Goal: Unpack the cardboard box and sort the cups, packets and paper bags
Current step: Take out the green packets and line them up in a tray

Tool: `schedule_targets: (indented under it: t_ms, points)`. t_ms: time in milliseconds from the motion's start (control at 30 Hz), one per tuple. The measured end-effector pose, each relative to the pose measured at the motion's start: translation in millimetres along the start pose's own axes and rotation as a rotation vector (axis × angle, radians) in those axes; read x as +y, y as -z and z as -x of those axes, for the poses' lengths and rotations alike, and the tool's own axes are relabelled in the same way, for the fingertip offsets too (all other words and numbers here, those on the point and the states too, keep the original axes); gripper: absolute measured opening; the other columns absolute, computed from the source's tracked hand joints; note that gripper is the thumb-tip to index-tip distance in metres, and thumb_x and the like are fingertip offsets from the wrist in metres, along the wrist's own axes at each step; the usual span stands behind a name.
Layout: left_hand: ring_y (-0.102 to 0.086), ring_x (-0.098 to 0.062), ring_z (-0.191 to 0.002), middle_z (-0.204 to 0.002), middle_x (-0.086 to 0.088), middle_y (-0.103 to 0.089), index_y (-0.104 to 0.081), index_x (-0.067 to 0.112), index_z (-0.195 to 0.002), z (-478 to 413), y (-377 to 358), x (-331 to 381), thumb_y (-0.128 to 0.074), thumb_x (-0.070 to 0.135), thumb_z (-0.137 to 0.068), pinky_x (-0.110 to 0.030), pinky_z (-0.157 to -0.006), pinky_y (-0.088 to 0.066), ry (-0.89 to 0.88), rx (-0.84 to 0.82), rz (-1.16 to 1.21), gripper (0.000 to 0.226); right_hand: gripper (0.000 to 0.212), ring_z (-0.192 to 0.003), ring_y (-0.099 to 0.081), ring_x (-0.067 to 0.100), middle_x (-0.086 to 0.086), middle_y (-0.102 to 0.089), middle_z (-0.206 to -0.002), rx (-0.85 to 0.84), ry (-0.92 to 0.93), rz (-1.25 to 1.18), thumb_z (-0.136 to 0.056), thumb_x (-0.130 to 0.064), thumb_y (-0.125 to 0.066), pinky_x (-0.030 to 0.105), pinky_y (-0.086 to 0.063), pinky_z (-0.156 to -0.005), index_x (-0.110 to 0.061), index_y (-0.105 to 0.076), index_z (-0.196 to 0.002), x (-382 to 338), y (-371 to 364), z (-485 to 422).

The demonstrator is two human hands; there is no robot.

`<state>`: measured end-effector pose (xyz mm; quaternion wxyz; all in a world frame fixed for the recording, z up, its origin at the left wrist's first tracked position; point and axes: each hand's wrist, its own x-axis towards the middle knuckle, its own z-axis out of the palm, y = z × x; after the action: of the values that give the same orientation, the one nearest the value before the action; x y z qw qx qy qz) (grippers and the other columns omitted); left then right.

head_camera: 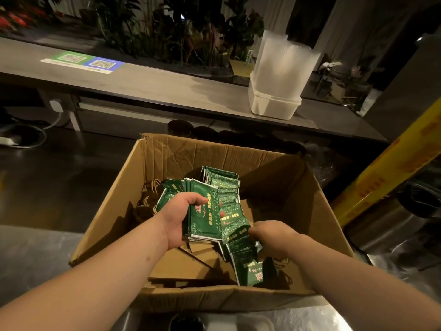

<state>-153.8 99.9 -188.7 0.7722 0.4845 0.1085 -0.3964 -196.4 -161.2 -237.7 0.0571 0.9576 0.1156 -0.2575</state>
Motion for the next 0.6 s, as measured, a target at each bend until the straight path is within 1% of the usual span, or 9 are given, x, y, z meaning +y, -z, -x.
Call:
schedule_targets:
  t_ms: [100,167,200,300,333,400,467,500,600]
  points:
    - [-0.064,-0.040,-0.111,-0.124,-0.028,-0.068,-0.066,-0.003,-0.127,-0.2,-0.1,0.1,-0.059,0.020,-0.075,-0.056,-0.111,-0.043,0.005,0.023,-0.016,0.057,0.029,-0.109,-0.061,0.025,0.003,-0.066,-0.115,-0.063,-0.001,0.059,-0.088,-0.033,-0.078,0.041,-0.055,-0.091,-0.019,-0.071,-0.113,-8.9,1.2,-11.0]
    - [-0.065,-0.039,-0.109,-0.117,-0.027,-0.071,-0.069,-0.002,-0.124,-1.3,0.3,-0.3,-0.060,0.021,-0.074,-0.056,-0.110,-0.044,0.006,0.023,-0.022,0.055,0.023,-0.107,-0.062,0.025,0.004,-0.067,-0.113,-0.076,-0.008,0.010,-0.090,-0.029,-0.076,0.039,-0.055,-0.089,-0.018,-0.071,-0.110,-10.2,-2.4,-12.9]
    - [-0.065,-0.039,-0.108,-0.114,-0.025,-0.072,-0.070,-0.002,-0.121,-1.6,0.9,-0.5,-0.061,0.021,-0.074,-0.056,-0.110,-0.044,0.003,0.029,-0.022,0.054,0.024,-0.108,-0.061,0.023,0.003,-0.066,-0.114,-0.068,-0.019,-0.068,-0.091,-0.027,-0.075,0.037,-0.054,-0.091,-0.019,-0.070,-0.112,-9.4,-2.3,-11.1]
    - [-0.064,-0.039,-0.106,-0.108,-0.022,-0.071,-0.071,-0.002,-0.115,-1.3,1.1,0.1,-0.061,0.023,-0.075,-0.057,-0.111,-0.043,-0.015,0.031,0.009,0.049,0.034,-0.115,-0.060,0.018,-0.002,-0.064,-0.122,-0.040,-0.104,-0.491,-0.093,-0.021,-0.072,0.034,-0.051,-0.100,-0.019,-0.064,-0.126,2.4,5.3,-2.1]
    - [-0.064,-0.037,-0.103,-0.106,-0.021,-0.070,-0.072,-0.003,-0.115,-1.8,1.4,0.3,-0.060,0.024,-0.076,-0.056,-0.110,-0.043,-0.018,0.023,0.026,0.048,0.029,-0.114,-0.061,0.017,-0.002,-0.066,-0.120,-0.031,-0.117,-0.632,-0.093,-0.019,-0.071,0.034,-0.053,-0.098,-0.018,-0.066,-0.121,7.2,9.0,0.9]
    - [-0.065,-0.034,-0.096,-0.103,-0.020,-0.069,-0.072,-0.004,-0.119,-1.1,1.2,0.8,-0.060,0.025,-0.078,-0.051,-0.102,-0.047,-0.017,0.005,0.046,0.051,0.009,-0.103,-0.066,0.018,0.001,-0.069,-0.108,0.040,-0.130,-0.864,-0.093,-0.015,-0.070,0.030,-0.055,-0.085,-0.014,-0.067,-0.101,17.3,15.5,4.7]
    - [-0.065,-0.032,-0.090,-0.101,-0.020,-0.068,-0.072,-0.005,-0.119,-0.2,1.3,1.0,-0.060,0.026,-0.078,-0.048,-0.093,-0.050,-0.023,-0.008,0.054,0.052,0.007,-0.089,-0.065,0.019,0.006,-0.068,-0.098,0.149,-0.157,-1.135,-0.093,-0.010,-0.069,0.029,-0.053,-0.074,-0.012,-0.063,-0.091,21.6,22.2,9.8]
    - [-0.065,-0.032,-0.091,-0.102,-0.021,-0.067,-0.073,-0.005,-0.117,0.4,1.6,0.9,-0.060,0.027,-0.078,-0.048,-0.094,-0.049,-0.030,-0.008,0.053,0.051,0.009,-0.084,-0.064,0.019,0.008,-0.067,-0.094,0.190,-0.171,-1.300,-0.094,-0.007,-0.067,0.030,-0.051,-0.071,-0.011,-0.061,-0.089,21.2,25.6,11.5]
    - [-0.064,-0.037,-0.107,-0.114,-0.024,-0.067,-0.078,0.000,-0.108,1.0,2.7,0.6,-0.062,0.028,-0.080,-0.053,-0.110,-0.042,-0.033,-0.024,0.074,0.043,0.013,-0.077,-0.065,0.018,0.010,-0.067,-0.089,0.189,-0.130,-1.770,-0.094,-0.005,-0.063,0.029,-0.053,-0.067,-0.011,-0.058,-0.083,3.6,41.3,15.3]
